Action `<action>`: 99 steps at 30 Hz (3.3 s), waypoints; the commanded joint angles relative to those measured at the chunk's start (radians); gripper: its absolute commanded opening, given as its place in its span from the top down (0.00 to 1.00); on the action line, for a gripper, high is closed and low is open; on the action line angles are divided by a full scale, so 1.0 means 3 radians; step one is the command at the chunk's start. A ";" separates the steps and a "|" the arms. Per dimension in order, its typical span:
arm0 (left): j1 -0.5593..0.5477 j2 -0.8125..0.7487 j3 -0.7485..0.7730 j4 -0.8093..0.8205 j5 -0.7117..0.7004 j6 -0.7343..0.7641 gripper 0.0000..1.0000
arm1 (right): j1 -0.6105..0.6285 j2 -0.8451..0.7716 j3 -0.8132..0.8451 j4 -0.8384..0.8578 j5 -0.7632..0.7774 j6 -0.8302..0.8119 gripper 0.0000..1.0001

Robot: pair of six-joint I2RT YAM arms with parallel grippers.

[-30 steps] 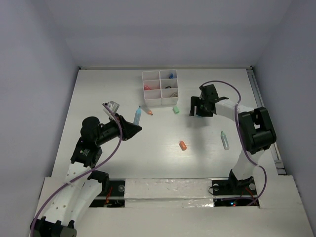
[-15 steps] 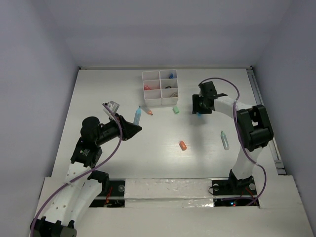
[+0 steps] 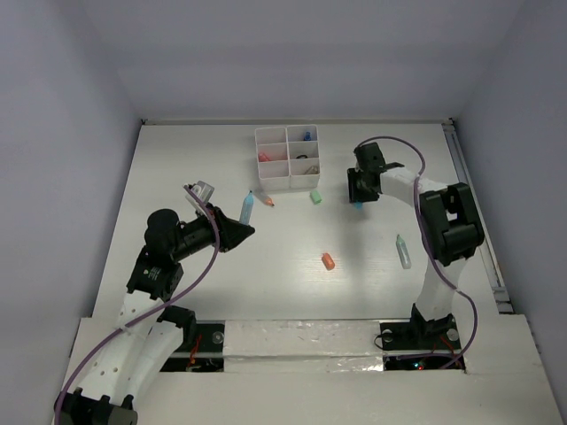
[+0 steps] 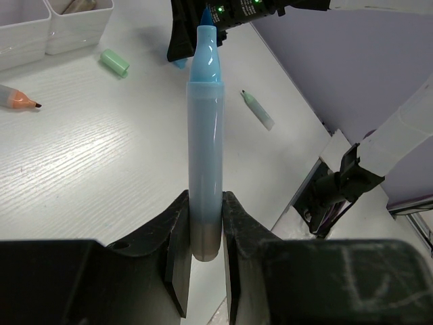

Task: Sort the stationery into containers
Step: Pick up the pen cap from the center of the board, then close the pen cap on the pen.

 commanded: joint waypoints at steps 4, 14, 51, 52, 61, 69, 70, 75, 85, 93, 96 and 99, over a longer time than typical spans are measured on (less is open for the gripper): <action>-0.0019 -0.0052 0.0078 0.0139 0.0035 0.0028 1.00 | 0.0053 0.0092 0.0267 -0.0217 0.0199 -0.0178 0.56; -0.0019 0.0009 0.0068 0.0159 0.0025 0.0017 1.00 | 0.0053 -0.0510 0.0125 0.0195 -0.0020 -0.0010 1.00; -0.0019 -0.0139 0.0155 -0.0137 -0.0741 0.0069 1.00 | 0.2042 -0.0782 0.0692 0.2074 -0.0257 0.1232 1.00; -0.0019 -0.0150 0.0155 -0.0153 -0.0767 0.0074 1.00 | 0.2042 -0.0792 0.0687 0.2068 -0.0241 0.1227 1.00; -0.0019 -0.0196 0.0165 -0.0183 -0.0885 0.0068 1.00 | 0.2103 -0.0741 0.0697 0.2033 -0.0230 0.1217 1.00; -0.0019 -0.0211 0.0165 -0.0183 -0.0901 0.0063 1.00 | 0.2206 -0.0701 0.0768 0.1941 -0.0154 0.1115 1.00; -0.0019 -0.0211 0.0170 -0.0183 -0.0901 0.0063 1.00 | 0.2206 -0.0690 0.0779 0.1930 -0.0159 0.1110 1.00; -0.0019 -0.0216 0.0165 -0.0189 -0.0916 0.0063 1.00 | 0.2236 -0.0660 0.0799 0.1915 -0.0179 0.1115 1.00; -0.0019 -0.0267 0.0185 -0.0229 -0.1049 0.0058 1.00 | 0.2298 -0.0654 0.0748 0.1920 -0.0169 0.1140 1.00; 0.0052 -0.0288 0.0226 -0.0245 -0.1141 0.0094 1.00 | 0.2359 -0.0563 0.0794 0.1971 -0.0169 0.1237 1.00; 0.0083 -0.0288 0.0236 -0.0245 -0.1151 0.0099 1.00 | 0.2359 -0.0532 0.0814 0.1966 -0.0159 0.1253 1.00; 0.0083 -0.0303 0.0257 -0.0250 -0.1217 0.0109 1.00 | 0.2390 -0.0532 0.0799 0.1956 -0.0077 0.1253 1.00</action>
